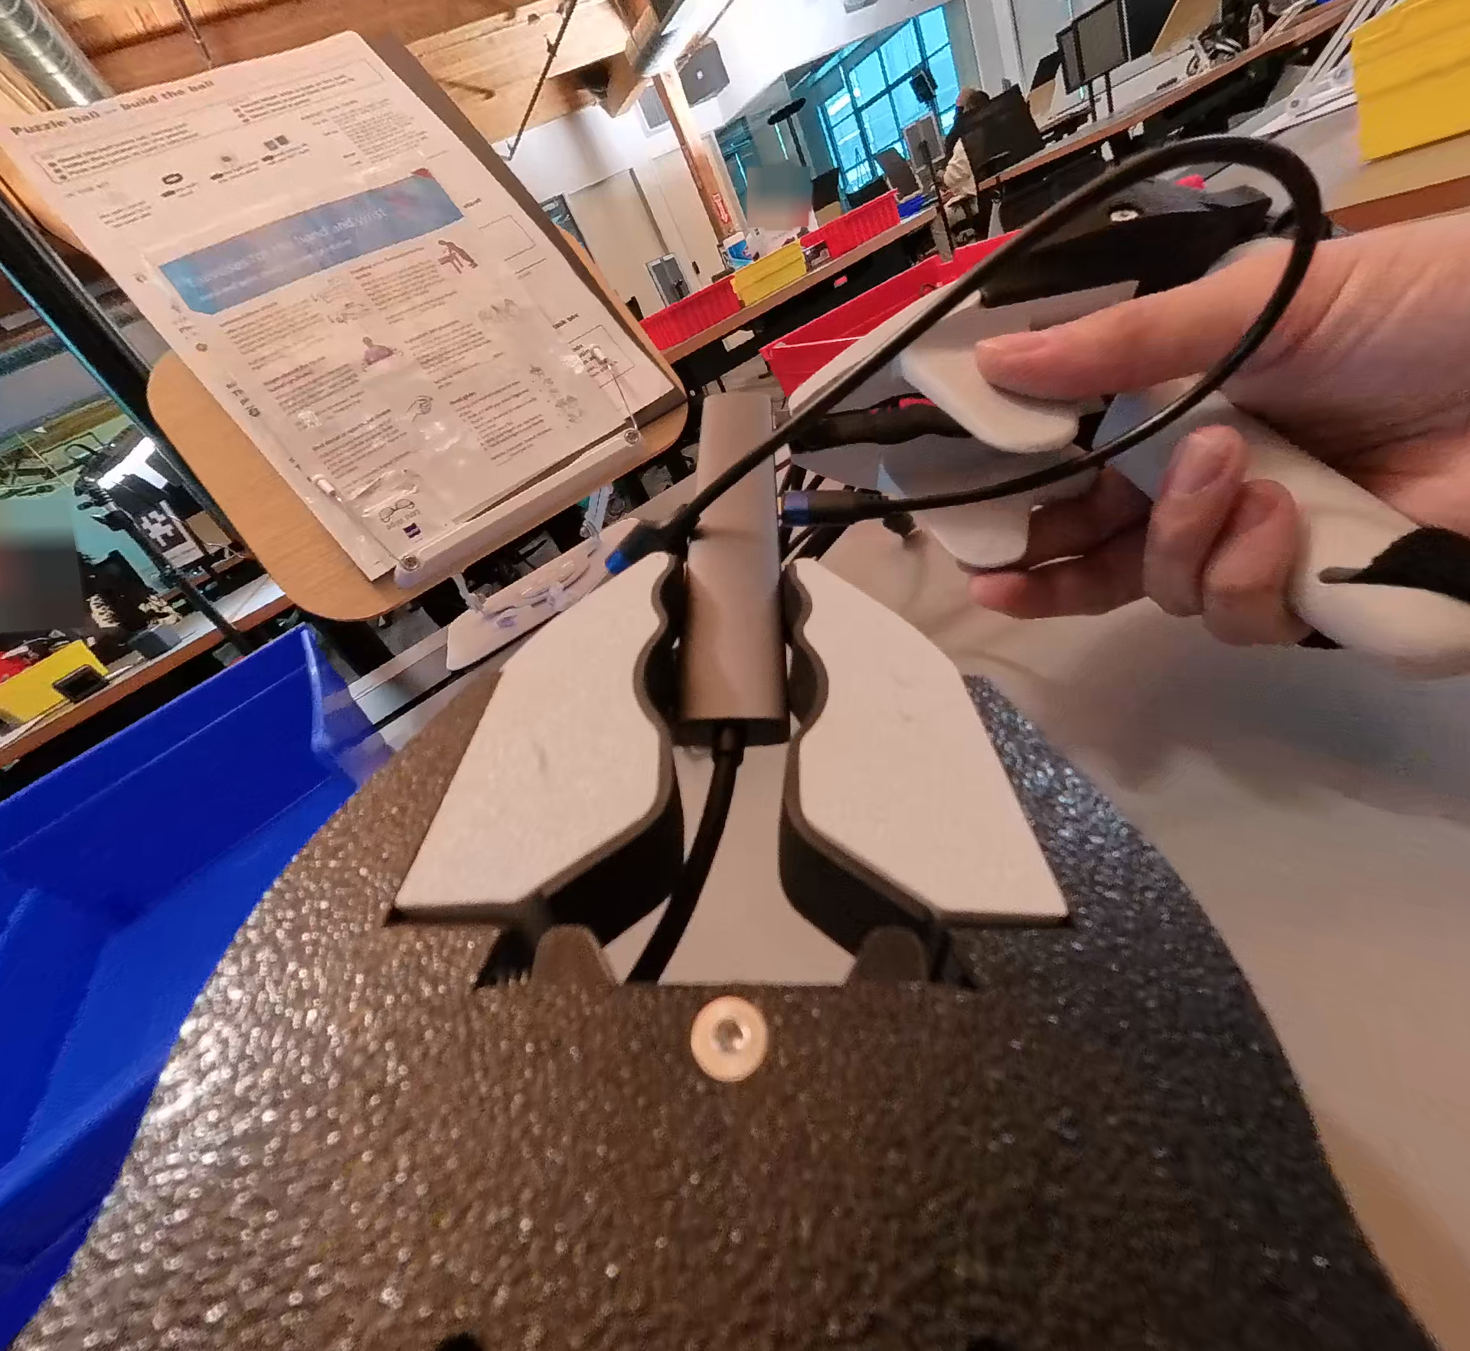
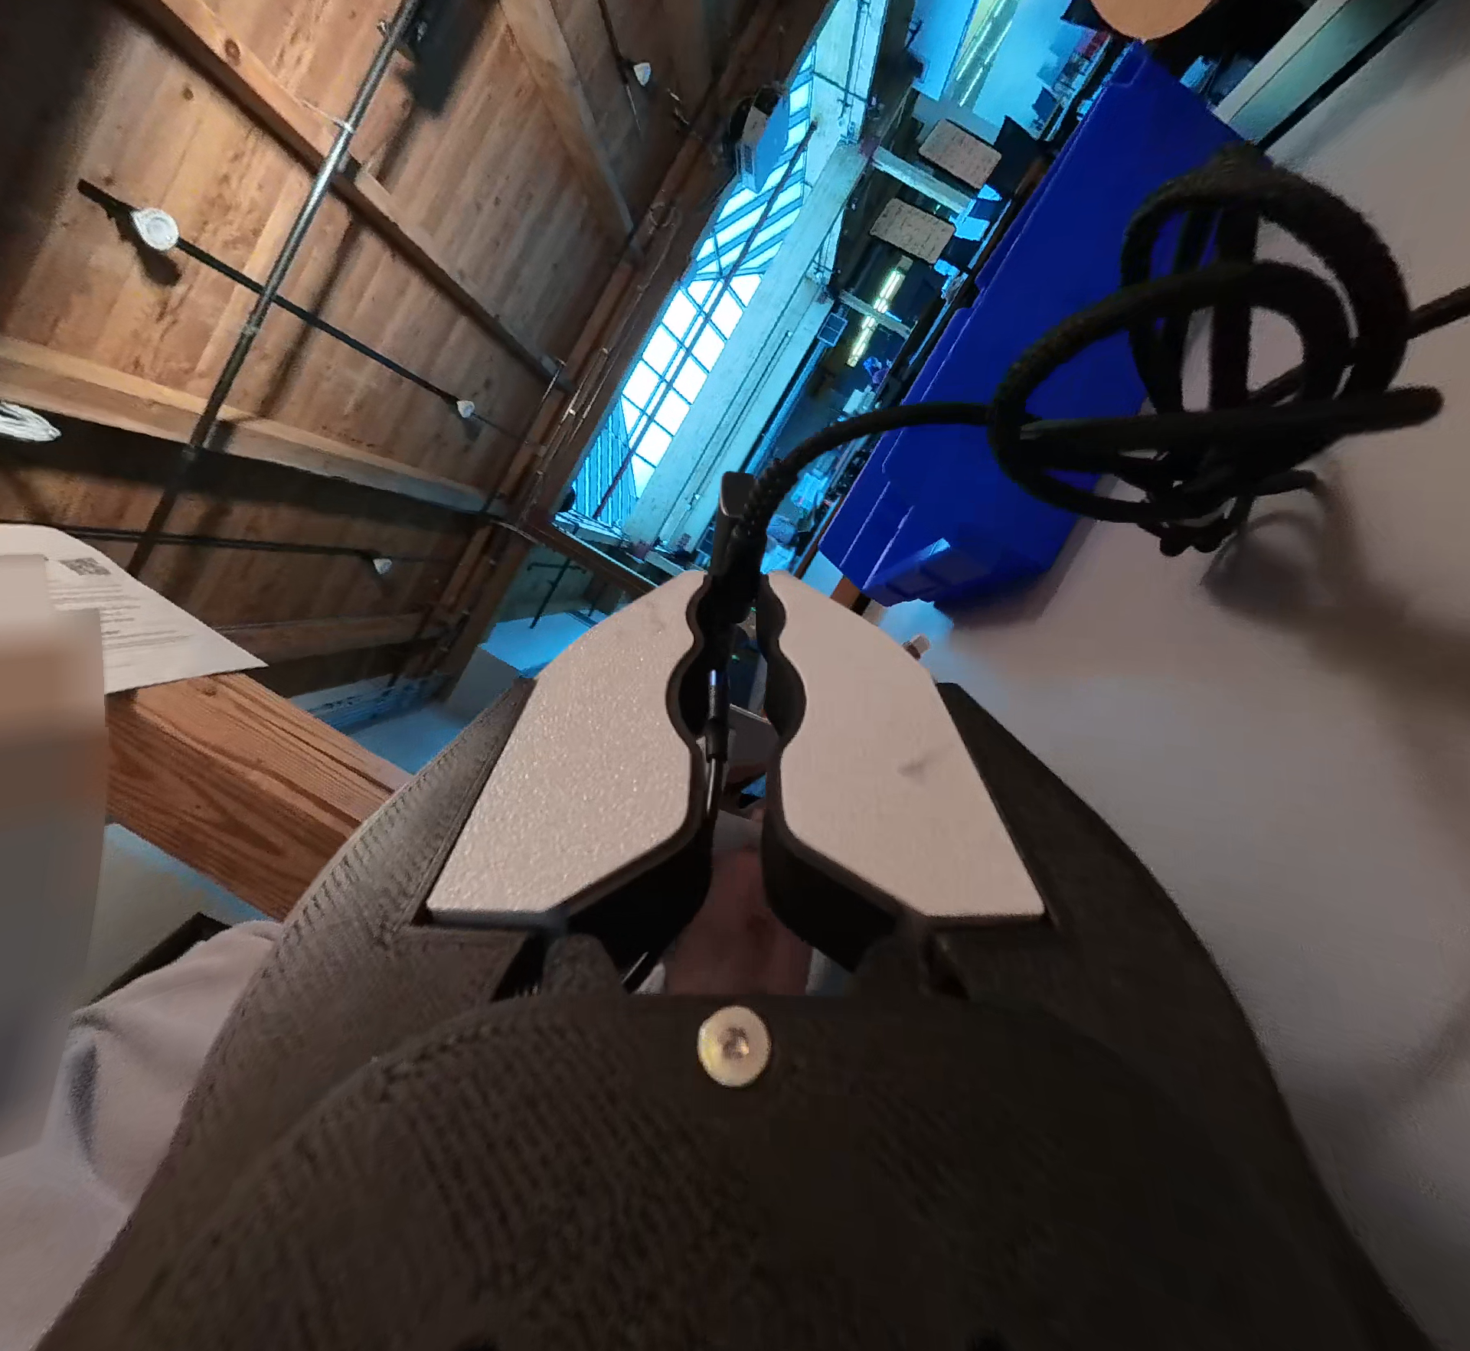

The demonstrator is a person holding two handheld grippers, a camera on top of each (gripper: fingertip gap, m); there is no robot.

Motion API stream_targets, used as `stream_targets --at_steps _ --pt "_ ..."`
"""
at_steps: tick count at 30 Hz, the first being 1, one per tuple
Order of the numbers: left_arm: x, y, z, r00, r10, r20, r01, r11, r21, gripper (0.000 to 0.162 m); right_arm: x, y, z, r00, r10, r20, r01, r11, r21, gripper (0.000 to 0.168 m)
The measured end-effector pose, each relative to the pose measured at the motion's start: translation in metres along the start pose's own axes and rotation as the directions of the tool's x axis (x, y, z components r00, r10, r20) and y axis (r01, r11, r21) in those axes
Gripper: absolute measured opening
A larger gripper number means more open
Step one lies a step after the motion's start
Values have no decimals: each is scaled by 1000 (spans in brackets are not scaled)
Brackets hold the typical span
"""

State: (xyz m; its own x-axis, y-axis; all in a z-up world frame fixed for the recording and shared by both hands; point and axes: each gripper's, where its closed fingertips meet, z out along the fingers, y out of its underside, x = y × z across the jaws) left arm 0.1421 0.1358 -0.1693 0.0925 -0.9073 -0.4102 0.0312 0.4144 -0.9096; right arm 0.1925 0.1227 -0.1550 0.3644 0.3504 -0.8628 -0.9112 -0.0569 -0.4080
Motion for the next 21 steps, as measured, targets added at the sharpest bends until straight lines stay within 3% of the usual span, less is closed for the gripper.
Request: stream_targets --at_steps 8,13,17,21 --pt "-9 5 -1 998 -51 39 52 998 -19 23 4 -3 13 998 55 -29 -52 993 107 8" --pt "-12 6 -2 997 -69 45 70 997 -20 23 7 -9 15 987 161 13 -161 965 208 7" --pt "-12 8 -3 997 -69 44 70 997 -31 23 9 -6 15 997 25 -79 -13 988 153 8" --pt "-11 8 -3 997 -55 55 57 998 -38 23 8 -5 15 994 35 -100 -20 988 151 8"
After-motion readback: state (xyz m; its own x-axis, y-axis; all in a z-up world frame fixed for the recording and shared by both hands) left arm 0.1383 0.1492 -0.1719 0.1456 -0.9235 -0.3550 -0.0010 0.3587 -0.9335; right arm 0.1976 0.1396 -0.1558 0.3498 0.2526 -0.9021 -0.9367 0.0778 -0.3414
